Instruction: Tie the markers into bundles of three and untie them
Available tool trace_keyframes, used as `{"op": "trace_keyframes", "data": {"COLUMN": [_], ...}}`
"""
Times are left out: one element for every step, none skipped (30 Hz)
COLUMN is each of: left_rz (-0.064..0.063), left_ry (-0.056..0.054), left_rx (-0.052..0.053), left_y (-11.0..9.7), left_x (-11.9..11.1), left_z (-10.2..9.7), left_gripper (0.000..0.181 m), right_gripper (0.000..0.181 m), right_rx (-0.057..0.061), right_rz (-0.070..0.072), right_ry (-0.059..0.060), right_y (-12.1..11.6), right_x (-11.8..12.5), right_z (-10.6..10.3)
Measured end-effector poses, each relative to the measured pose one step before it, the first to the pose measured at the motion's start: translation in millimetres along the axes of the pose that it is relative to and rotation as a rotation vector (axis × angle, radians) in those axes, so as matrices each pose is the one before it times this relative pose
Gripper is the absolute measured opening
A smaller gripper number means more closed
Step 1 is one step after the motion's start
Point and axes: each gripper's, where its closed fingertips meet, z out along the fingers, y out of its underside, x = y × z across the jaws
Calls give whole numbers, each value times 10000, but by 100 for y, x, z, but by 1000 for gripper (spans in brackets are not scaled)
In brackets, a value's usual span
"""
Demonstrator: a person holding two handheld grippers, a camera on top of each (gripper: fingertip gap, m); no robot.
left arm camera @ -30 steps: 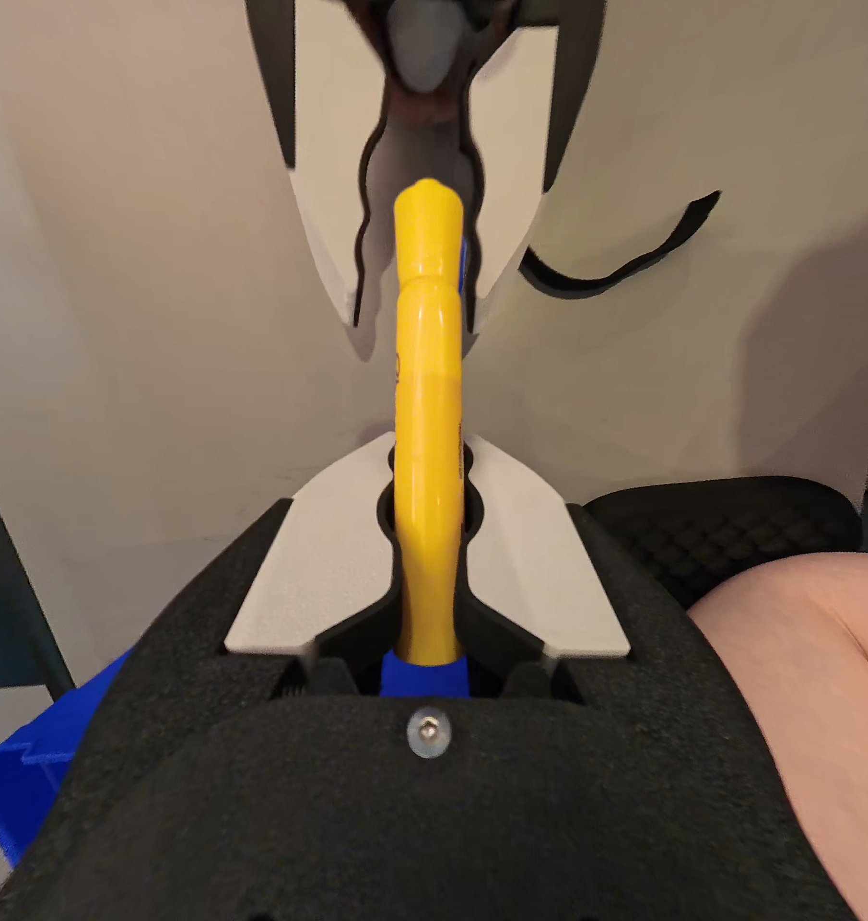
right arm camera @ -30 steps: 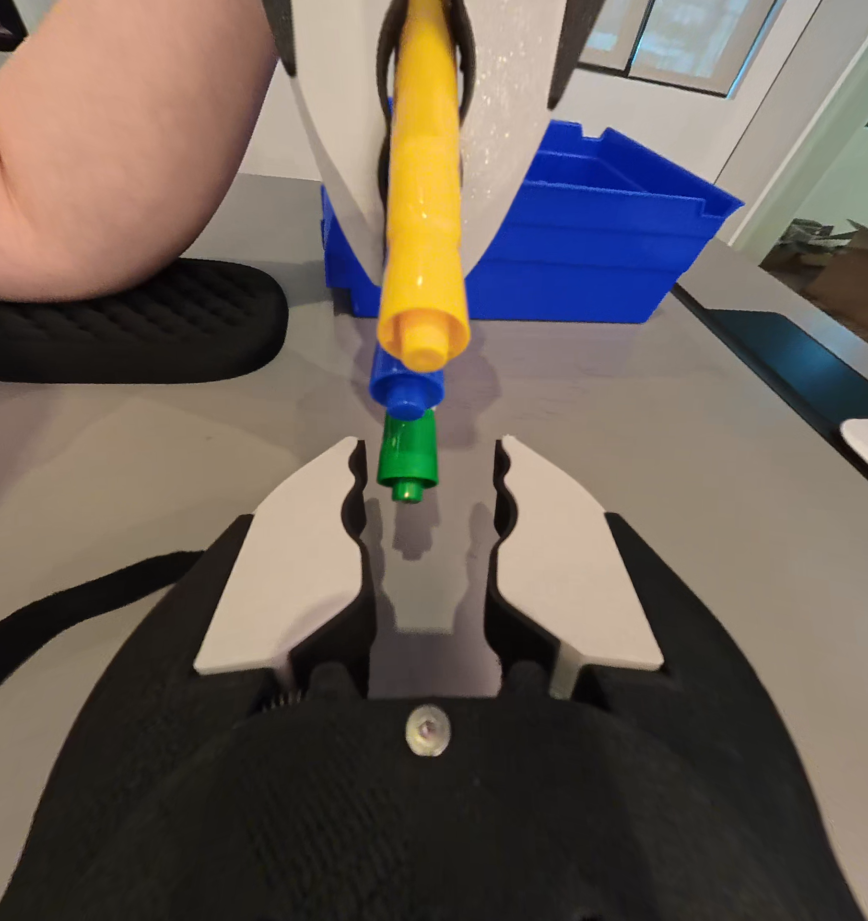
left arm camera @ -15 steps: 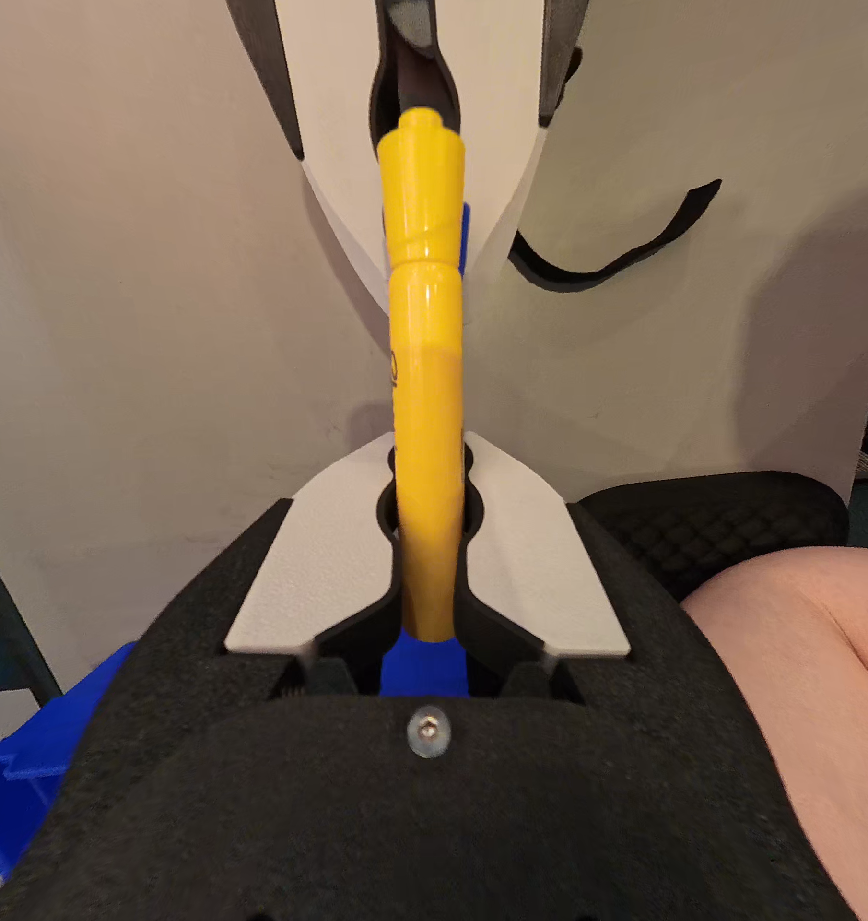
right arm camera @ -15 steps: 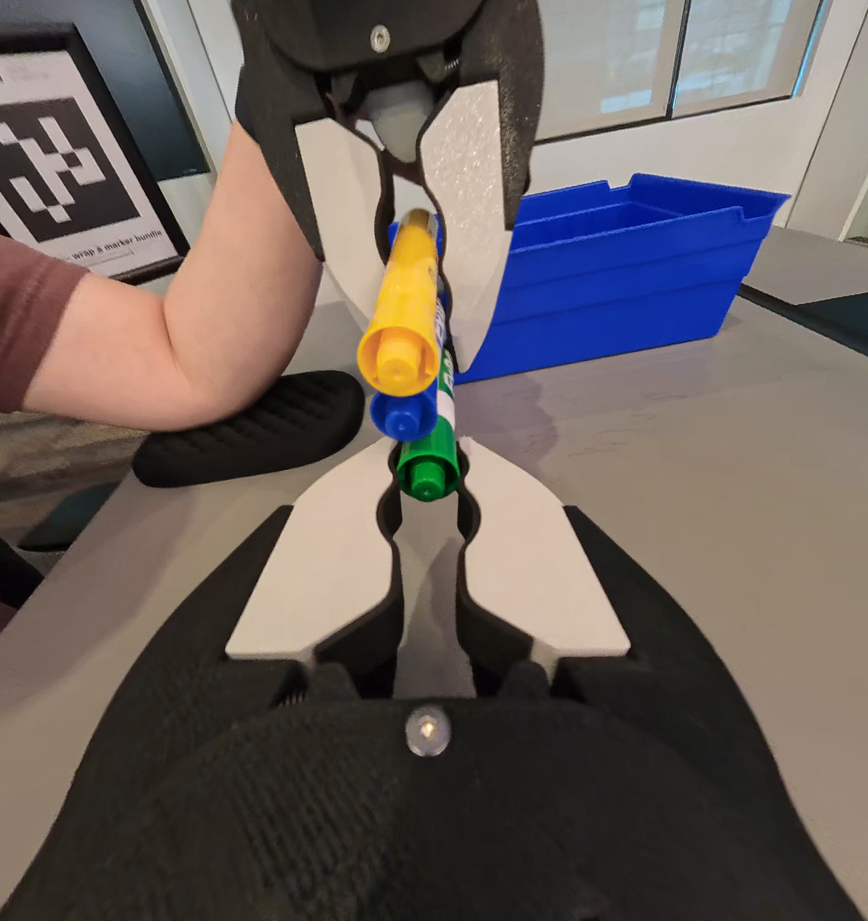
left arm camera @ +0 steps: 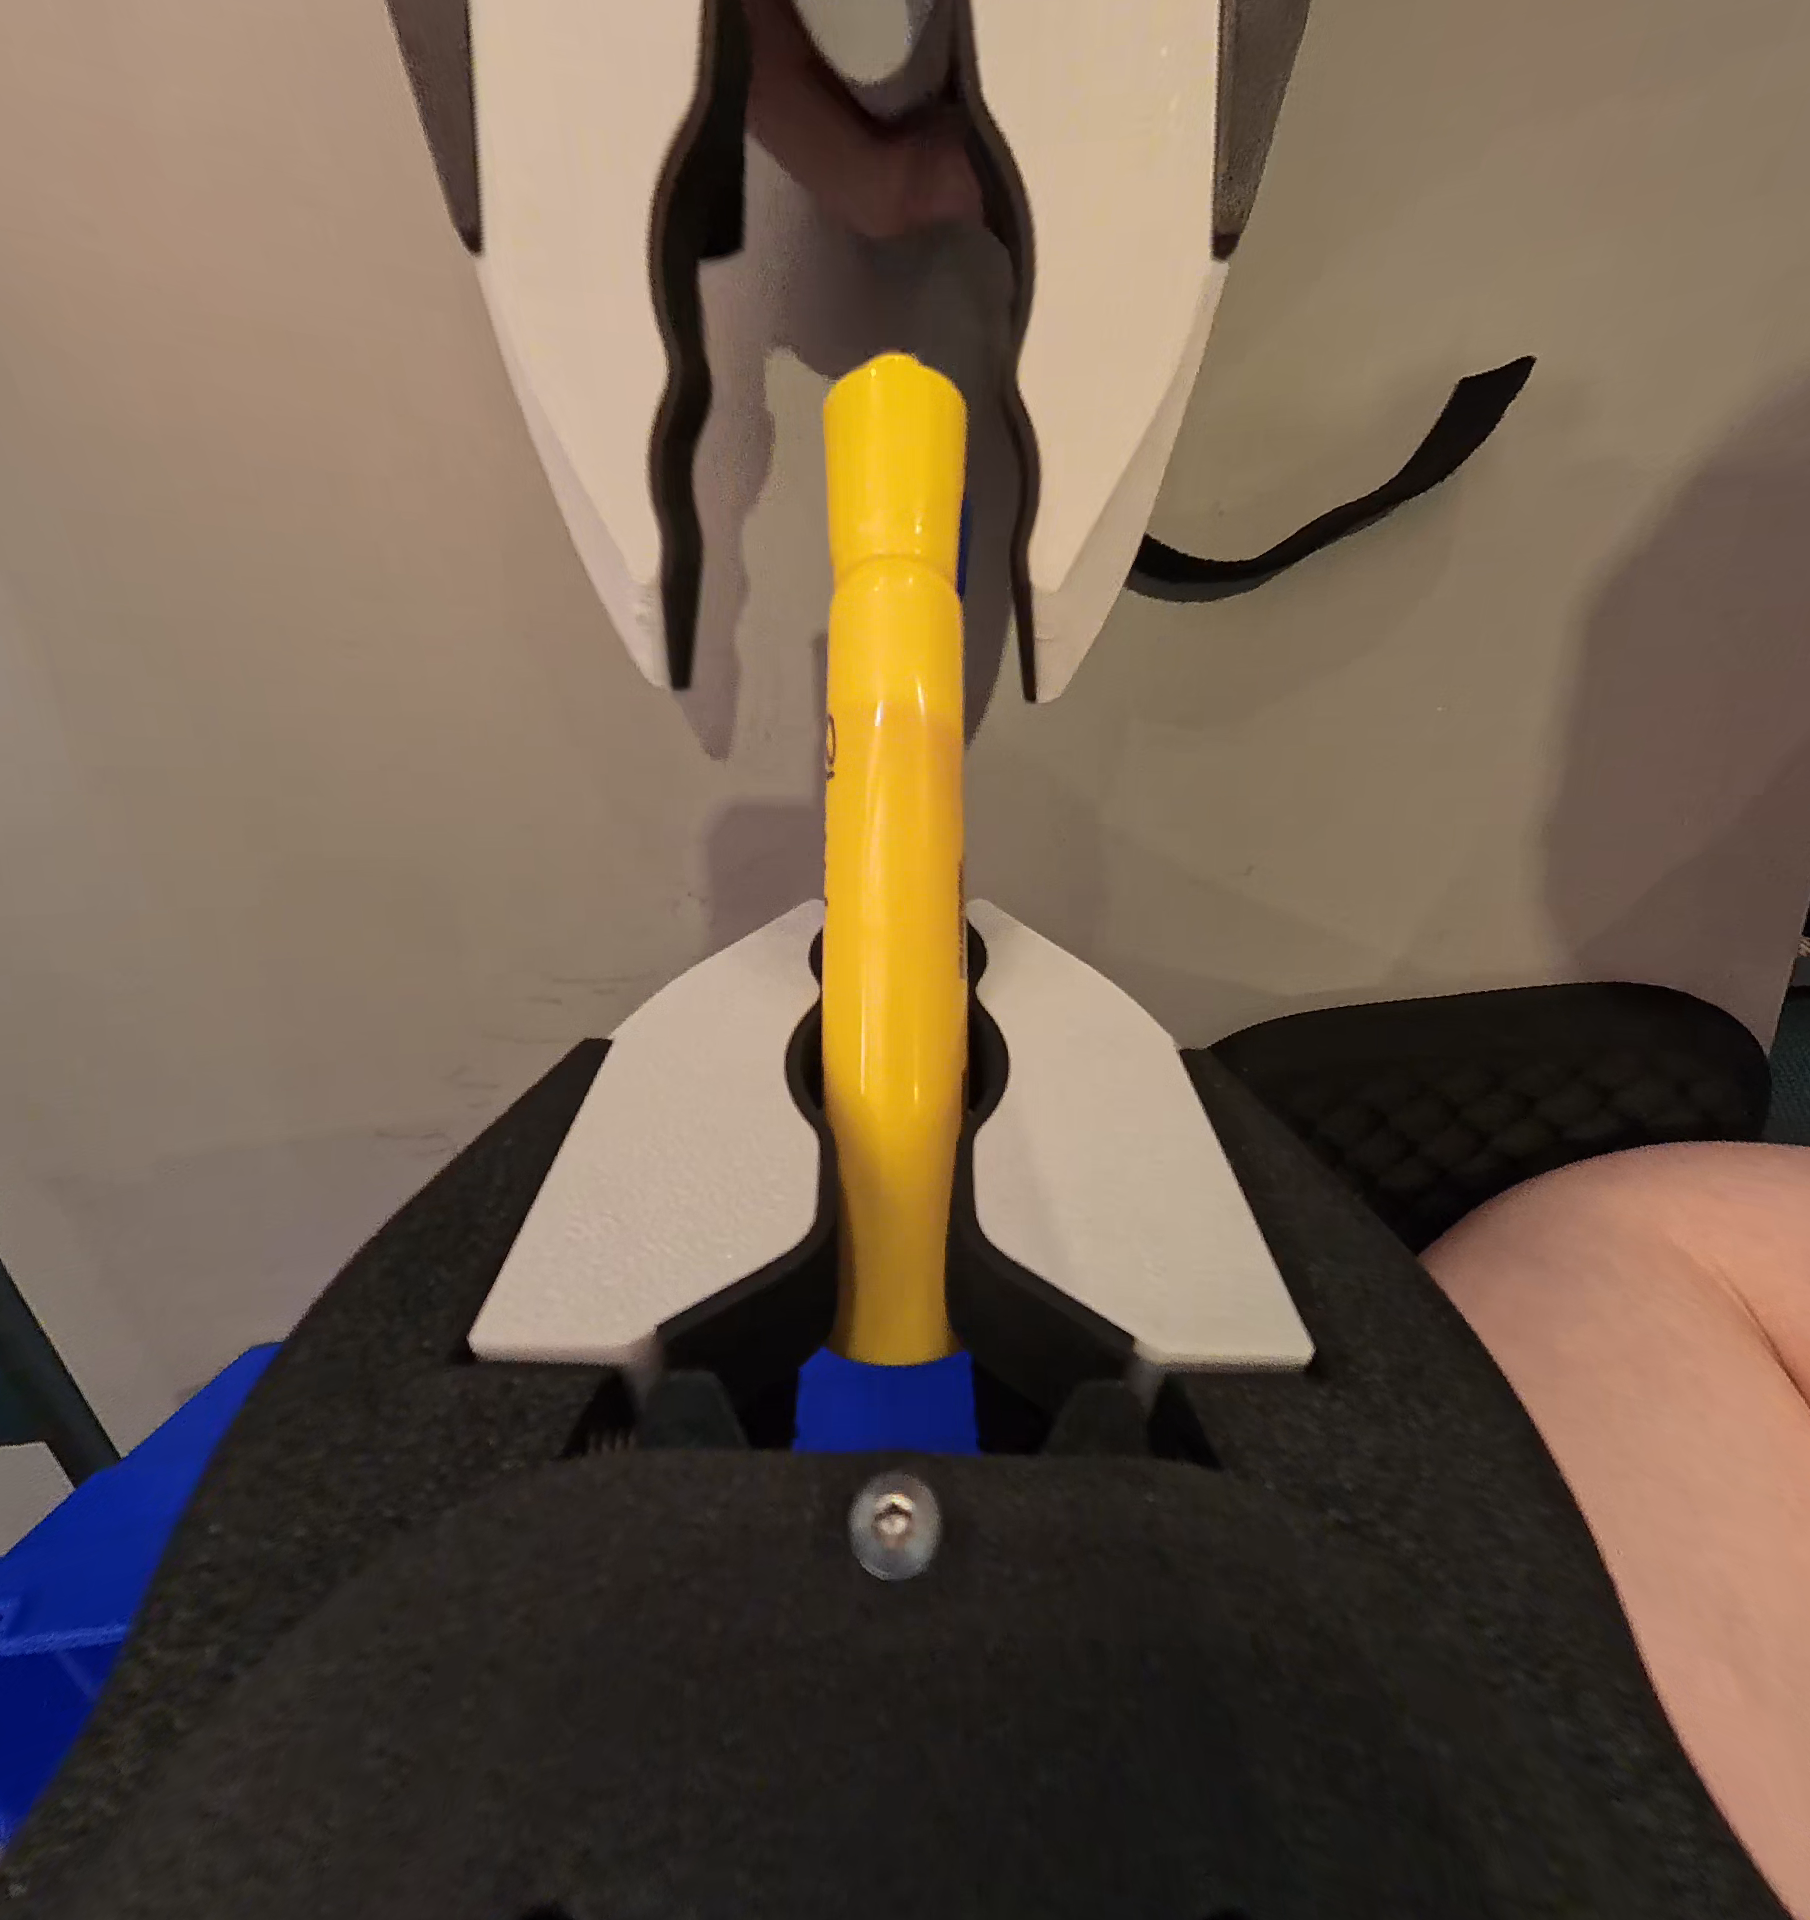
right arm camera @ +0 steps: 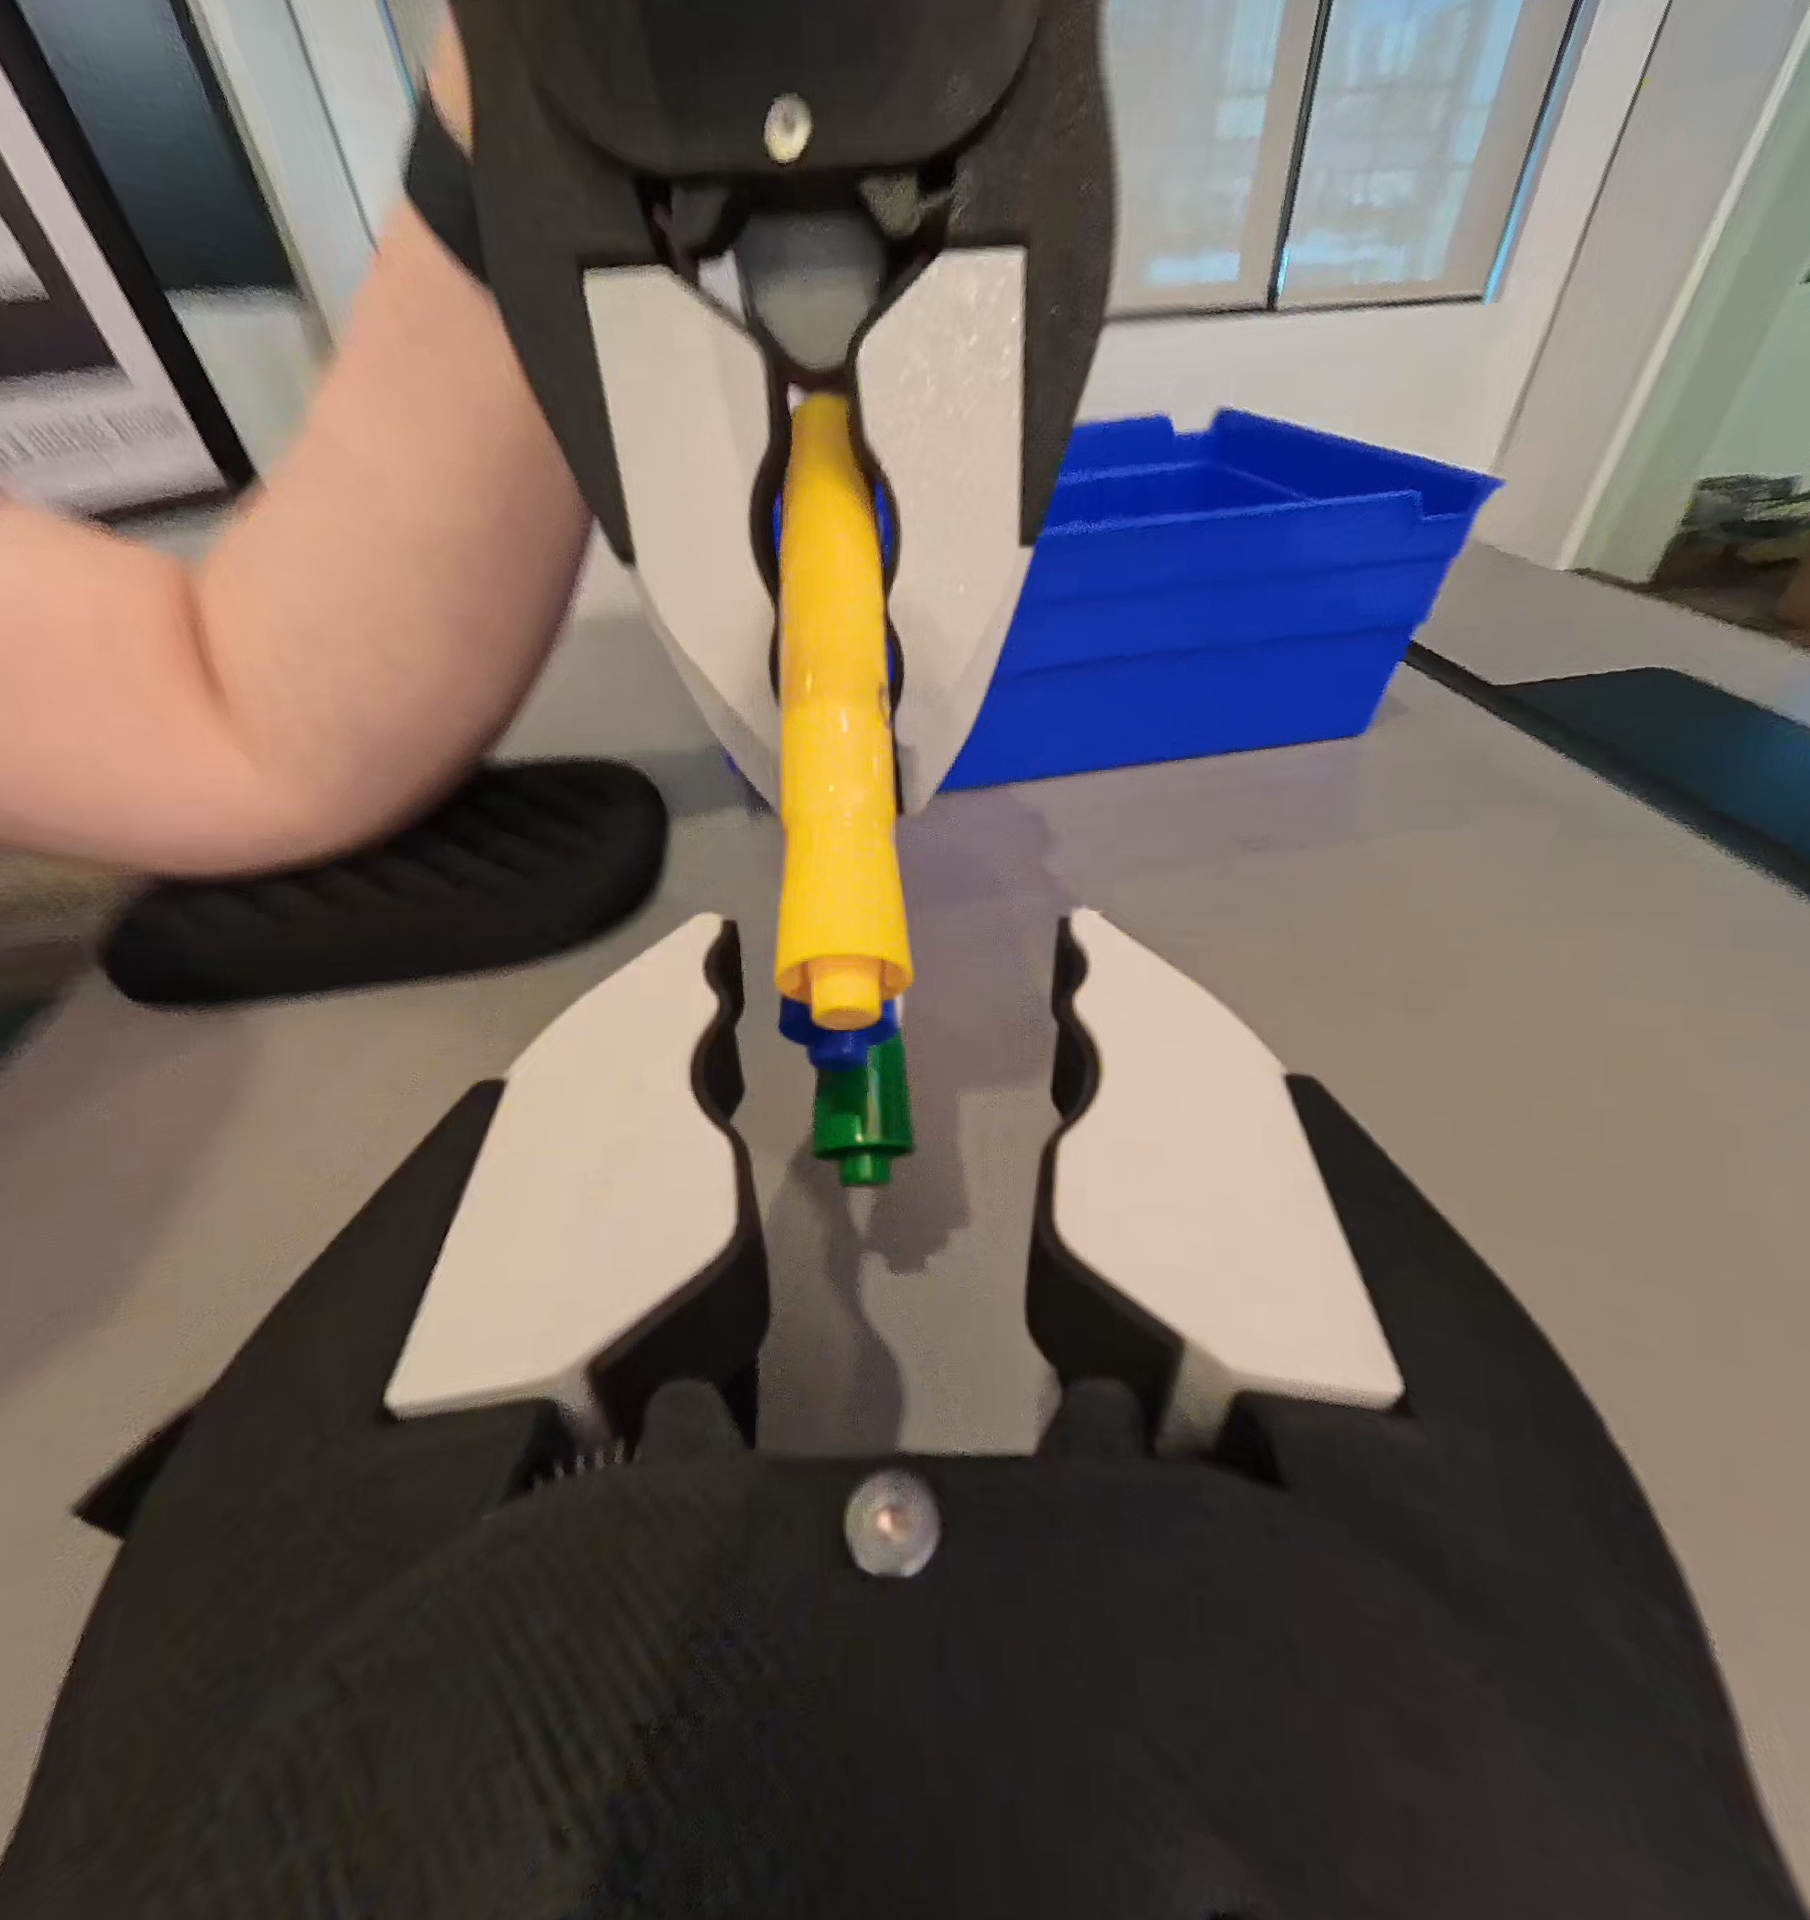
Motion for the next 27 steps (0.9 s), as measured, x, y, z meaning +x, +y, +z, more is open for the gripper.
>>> {"op": "trace_keyframes", "data": {"left_rz": [-2, -33, -8, 36, 31, 0, -24, -74, -61, -20, -40, -9, 33, 50, 46, 51, 51, 19, 19, 10, 8, -3, -21, 2, 6, 15, -11], "left_ry": [-44, -2, 36, 16, 8, 4, -35, -11, 6, -33, 0, -31, -10, -21, 6, 35, 12, 5, -22, 11, 6, -12, 30, -32, 61, -29, 22], "left_rx": [-36, -50, -39, -19, 12, 29, 50, 81, 70, 54, 19, 14, 6, 3, 19, 36, 40, 21, 21, 14, 4, -2, -13, -46, -20, -11, -17], "left_y": [24, 15, 17, -30, -64, -53, -29, 11, 86, 123, 104, 14, -59, -100, -114, -108, -70, -28, -24, 14, 17, 25, 20, 93, 50, -2, 11], "left_x": [-65, -31, 9, -2, -15, -33, -97, -84, -40, -41, 9, -19, 21, 32, 53, 119, 106, 81, 24, 46, 34, -23, 22, -48, 104, -20, 42], "left_z": [31, 58, 82, 80, 39, 3, -45, -112, -125, -132, -100, -60, -24, 5, -16, -21, -40, -57, -59, -40, -34, -28, 0, 20, 41, 17, 22], "left_gripper": [19, 19, 19, 19, 19, 19, 19, 19, 19, 19, 19, 19, 19, 19, 19, 19, 19, 19, 19, 19, 19, 19, 19, 19, 19, 19, 19], "right_gripper": [60, 61, 62, 62, 62, 62, 64, 65, 66, 67, 68, 70, 71, 70, 66, 64, 60, 56, 52, 46, 32, 20, 20, 20, 20, 19, 19], "right_rx": [-499, -526, -558, -527, -435, -273, -86, 109, 267, 291, 106, -74, -71, -82, -76, 7, 82, 85, 33, 58, 123, 98, 43, 28, -25, 1, 10], "right_rz": [-696, -819, -817, -664, -462, -200, 78, 260, 356, 376, 310, 152, -37, -139, -134, -123, -23, 136, 210, 196, 138, 80, 46, 12, 33, 96, 162], "right_ry": [268, 227, 204, 230, 131, -6, 4, 95, 199, 130, -14, -7, -85, -226, -90, 76, 44, -56, -125, -198, -376, -429, -101, 14, -56, -48, -70], "right_y": [238, 109, 22, -63, -67, -85, -42, 18, 43, 141, 299, 331, 141, 16, 8, 0, 35, 130, 210, 126, -71, -170, -169, -119, -46, -30, -24], "right_x": [179, 43, -22, 62, -18, -172, -122, 17, 199, 157, 29, 81, -70, -321, -149, 113, 102, 19, -56, -171, -469, -578, -148, 19, -51, -8, -7], "right_z": [-113, -155, -185, -198, -153, -58, 81, 165, 171, 171, 223, 260, 317, 377, 390, 332, 264, 185, 104, 4, -85, -104, -80, -49, -21, -35, -38]}}
